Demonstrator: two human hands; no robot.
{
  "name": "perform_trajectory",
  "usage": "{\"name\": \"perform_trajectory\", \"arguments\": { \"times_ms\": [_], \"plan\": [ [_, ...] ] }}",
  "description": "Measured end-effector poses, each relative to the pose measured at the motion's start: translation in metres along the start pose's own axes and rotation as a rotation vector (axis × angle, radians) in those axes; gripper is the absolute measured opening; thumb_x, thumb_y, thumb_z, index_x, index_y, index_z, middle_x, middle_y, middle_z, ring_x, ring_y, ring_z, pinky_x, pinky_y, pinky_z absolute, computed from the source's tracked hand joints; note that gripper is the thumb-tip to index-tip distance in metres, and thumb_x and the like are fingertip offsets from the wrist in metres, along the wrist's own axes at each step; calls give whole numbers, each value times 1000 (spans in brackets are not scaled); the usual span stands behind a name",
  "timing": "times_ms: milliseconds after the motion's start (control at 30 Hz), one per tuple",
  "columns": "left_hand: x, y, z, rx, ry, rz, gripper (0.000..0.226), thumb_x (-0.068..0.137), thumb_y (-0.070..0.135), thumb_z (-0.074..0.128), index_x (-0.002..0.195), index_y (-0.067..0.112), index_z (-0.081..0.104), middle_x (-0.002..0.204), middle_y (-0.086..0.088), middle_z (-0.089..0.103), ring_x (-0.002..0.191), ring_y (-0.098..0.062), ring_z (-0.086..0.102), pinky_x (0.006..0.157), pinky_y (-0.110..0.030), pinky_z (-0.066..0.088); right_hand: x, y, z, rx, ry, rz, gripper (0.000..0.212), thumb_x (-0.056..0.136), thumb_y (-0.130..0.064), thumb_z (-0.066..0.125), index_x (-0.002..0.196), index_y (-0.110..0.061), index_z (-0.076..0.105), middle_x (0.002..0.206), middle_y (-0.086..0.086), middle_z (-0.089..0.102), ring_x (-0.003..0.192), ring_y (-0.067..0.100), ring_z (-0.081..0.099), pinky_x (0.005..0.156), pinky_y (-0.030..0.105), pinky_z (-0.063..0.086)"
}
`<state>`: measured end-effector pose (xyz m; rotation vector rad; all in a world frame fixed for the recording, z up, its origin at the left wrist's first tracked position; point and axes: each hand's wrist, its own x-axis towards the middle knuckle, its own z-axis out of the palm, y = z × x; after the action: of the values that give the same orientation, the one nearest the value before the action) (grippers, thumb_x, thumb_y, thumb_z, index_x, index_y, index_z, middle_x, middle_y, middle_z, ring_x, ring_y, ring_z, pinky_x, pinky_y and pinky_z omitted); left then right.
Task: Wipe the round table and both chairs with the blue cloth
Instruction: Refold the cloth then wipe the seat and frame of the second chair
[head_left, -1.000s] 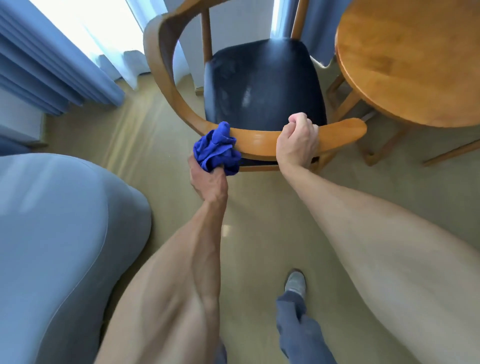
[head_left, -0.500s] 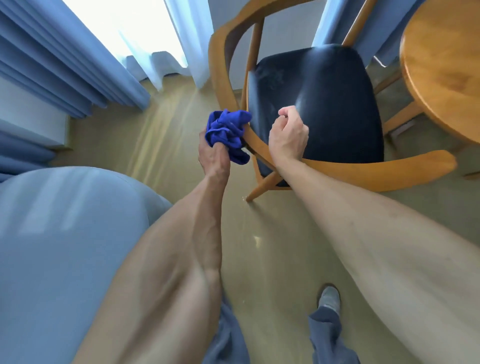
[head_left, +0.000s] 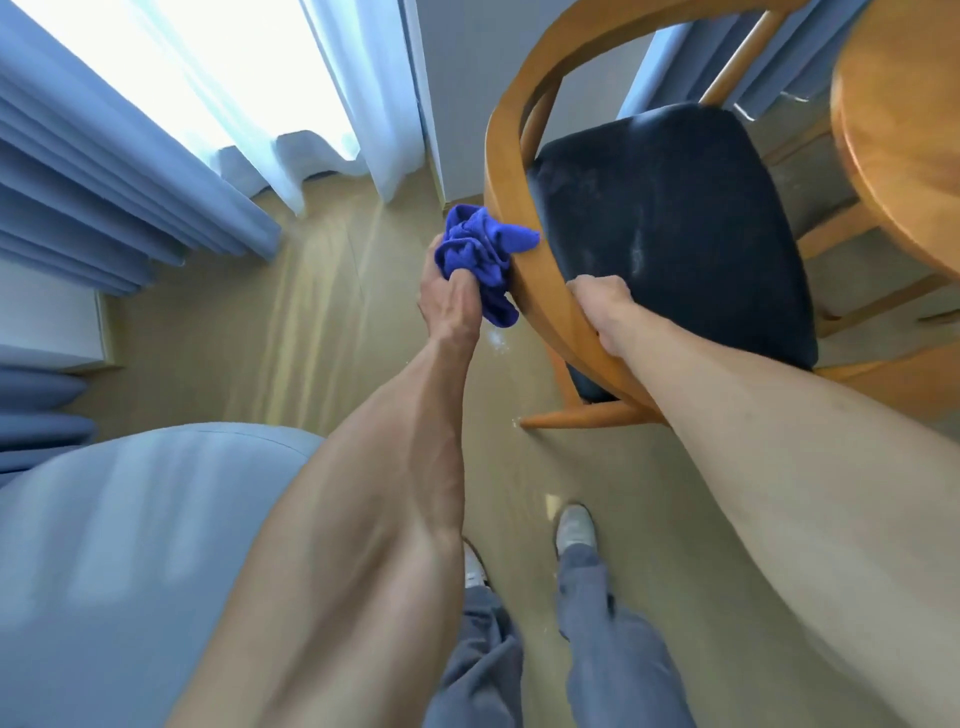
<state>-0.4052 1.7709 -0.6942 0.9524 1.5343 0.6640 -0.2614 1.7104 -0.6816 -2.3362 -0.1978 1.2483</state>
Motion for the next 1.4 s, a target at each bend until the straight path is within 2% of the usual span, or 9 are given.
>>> {"name": "perform_trajectory", "arguments": {
  "times_ms": [67,233,333,467,667,800,1000,1100,1400],
  "plan": [
    [18,5,2,-2,-12,-31,48,71,12,42,112,24,64,87,6,65,81,-15,59,84,-33,52,11,1,3,-21,-73,57,27,85,-14,52,58,-17,46,46,-2,44,46,17,39,49,23,32],
    [71,9,7,89,-122,-85,42,56,12,35,81,29,65,75,1,63,75,-27,58,83,-44,56,48,-15,21,-113,-109,50,7,87,-12,52,82,-9,56,78,4,57,72,22,52,54,26,35],
    [103,30,12,120,-160,-45,37,56,11,37,69,33,64,73,0,66,76,-28,62,86,-49,56,71,-43,36,-213,-89,-61,26,92,-11,49,66,-9,49,70,3,51,72,22,49,52,27,30],
    [139,71,24,110,-206,63,33,59,13,37,68,31,63,70,9,62,70,-21,56,76,-38,54,89,-89,50,-265,-8,-87,30,94,-12,49,65,-6,49,69,4,50,72,23,48,51,28,30],
    [187,107,41,266,-310,131,56,57,18,35,98,36,70,78,12,71,79,-16,67,81,-38,57,118,-138,65,-159,111,-33,22,93,-15,52,96,1,67,104,18,65,100,34,62,76,34,45],
    [209,139,65,311,-355,193,57,58,20,36,102,35,69,82,14,70,84,-15,64,80,-34,54,134,-156,65,-138,159,35,20,94,-11,46,81,-8,61,93,13,61,93,29,56,73,30,38],
    [246,164,104,310,-443,240,60,59,20,41,113,30,64,92,16,68,88,-8,63,74,-23,48,154,-169,54,266,374,107,20,86,-18,48,78,-25,65,93,6,72,88,29,68,79,35,57],
    [263,174,124,307,-446,231,55,60,21,41,111,25,61,90,12,67,82,-7,61,69,-22,47,165,-186,41,547,442,130,23,90,-17,44,72,-25,57,82,9,73,72,24,66,61,26,46],
    [285,204,182,321,-494,248,30,58,17,37,78,25,58,61,12,54,61,-13,49,59,-26,41,197,-217,-1,986,413,47,31,99,-41,40,93,-22,65,86,10,76,84,24,73,93,38,49]
  ]
}}
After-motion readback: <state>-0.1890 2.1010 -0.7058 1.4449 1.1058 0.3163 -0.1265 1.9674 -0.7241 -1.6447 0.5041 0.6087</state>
